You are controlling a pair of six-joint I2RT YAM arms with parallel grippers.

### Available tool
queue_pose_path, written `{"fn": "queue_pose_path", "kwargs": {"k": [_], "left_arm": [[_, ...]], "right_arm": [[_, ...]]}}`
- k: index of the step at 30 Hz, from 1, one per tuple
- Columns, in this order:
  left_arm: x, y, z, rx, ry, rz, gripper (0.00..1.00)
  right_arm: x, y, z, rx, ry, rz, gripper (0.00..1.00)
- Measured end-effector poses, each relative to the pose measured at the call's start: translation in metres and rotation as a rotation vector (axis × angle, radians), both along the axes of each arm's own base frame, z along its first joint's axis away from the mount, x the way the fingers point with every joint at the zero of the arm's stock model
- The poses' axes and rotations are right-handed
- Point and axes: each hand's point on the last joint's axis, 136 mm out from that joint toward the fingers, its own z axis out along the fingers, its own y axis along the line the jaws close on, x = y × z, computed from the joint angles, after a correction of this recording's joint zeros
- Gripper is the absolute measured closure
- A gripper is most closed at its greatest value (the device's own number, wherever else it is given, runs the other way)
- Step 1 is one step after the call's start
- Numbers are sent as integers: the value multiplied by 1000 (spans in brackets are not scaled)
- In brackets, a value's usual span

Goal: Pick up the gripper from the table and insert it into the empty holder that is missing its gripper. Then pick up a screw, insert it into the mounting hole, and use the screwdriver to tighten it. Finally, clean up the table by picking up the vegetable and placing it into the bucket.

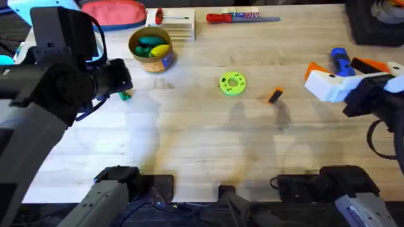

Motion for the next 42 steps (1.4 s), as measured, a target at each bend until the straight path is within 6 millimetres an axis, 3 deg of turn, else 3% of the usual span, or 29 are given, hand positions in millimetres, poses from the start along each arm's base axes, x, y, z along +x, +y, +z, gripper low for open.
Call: {"fn": "queue_pose_path", "kwargs": {"k": [1, 2, 7, 8, 16, 22, 26, 42], "left_arm": [[4, -6, 4, 3, -21, -40, 932], [8, -14, 9, 5, -43, -95, 811], [11, -93, 42, -12, -186, -473, 54], [8, -107, 46, -13, -203, -535, 26], [-32, -211, 76, -44, -341, -974, 13], [-50, -259, 110, -99, -507, -1131, 13], [-57, -269, 116, -116, -532, -1169, 13], [-58, -269, 111, -102, -536, -1182, 14]], "right_arm": [[0, 0, 0, 0, 0, 0, 10], [0, 0, 0, 0, 0, 0, 10], [0, 0, 0, 0, 0, 0, 10], [0, 0, 0, 0, 0, 0, 10], [-1, 0, -1, 0, 6, 0, 10], [-1, 0, -1, 0, 6, 0, 10], [-1, 0, -1, 0, 5, 0, 11], [-1, 0, -1, 0, 5, 0, 10]]}}
